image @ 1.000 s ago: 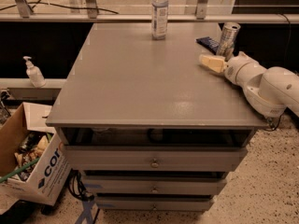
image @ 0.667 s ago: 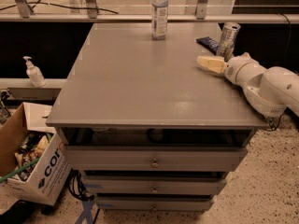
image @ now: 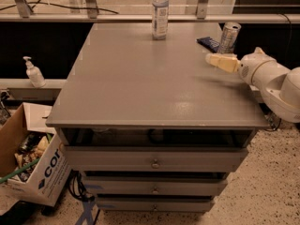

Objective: Move redbull can near rxbar blueberry

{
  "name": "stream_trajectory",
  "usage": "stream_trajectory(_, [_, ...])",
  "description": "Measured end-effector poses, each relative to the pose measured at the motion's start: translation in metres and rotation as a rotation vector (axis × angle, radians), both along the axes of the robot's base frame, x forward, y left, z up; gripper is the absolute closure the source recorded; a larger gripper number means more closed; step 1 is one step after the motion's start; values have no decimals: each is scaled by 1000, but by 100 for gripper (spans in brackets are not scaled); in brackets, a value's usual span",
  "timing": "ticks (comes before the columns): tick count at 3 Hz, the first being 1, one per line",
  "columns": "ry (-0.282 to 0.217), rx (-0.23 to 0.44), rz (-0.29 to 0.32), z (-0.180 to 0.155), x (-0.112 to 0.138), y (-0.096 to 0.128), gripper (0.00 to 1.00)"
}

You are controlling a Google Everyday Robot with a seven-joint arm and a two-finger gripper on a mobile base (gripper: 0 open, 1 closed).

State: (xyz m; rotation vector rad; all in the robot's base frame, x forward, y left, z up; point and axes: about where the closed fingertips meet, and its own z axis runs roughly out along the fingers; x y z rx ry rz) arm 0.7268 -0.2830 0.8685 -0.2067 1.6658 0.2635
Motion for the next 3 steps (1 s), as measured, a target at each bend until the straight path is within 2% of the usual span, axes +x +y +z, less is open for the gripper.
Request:
stream_trajectory(1, [0, 0, 1, 0, 0, 1, 0])
stream_trajectory(2, [-9, 4, 30, 7, -2, 5, 0])
stream_trajectory(3, [-22, 4, 85, 18, -11, 10, 0])
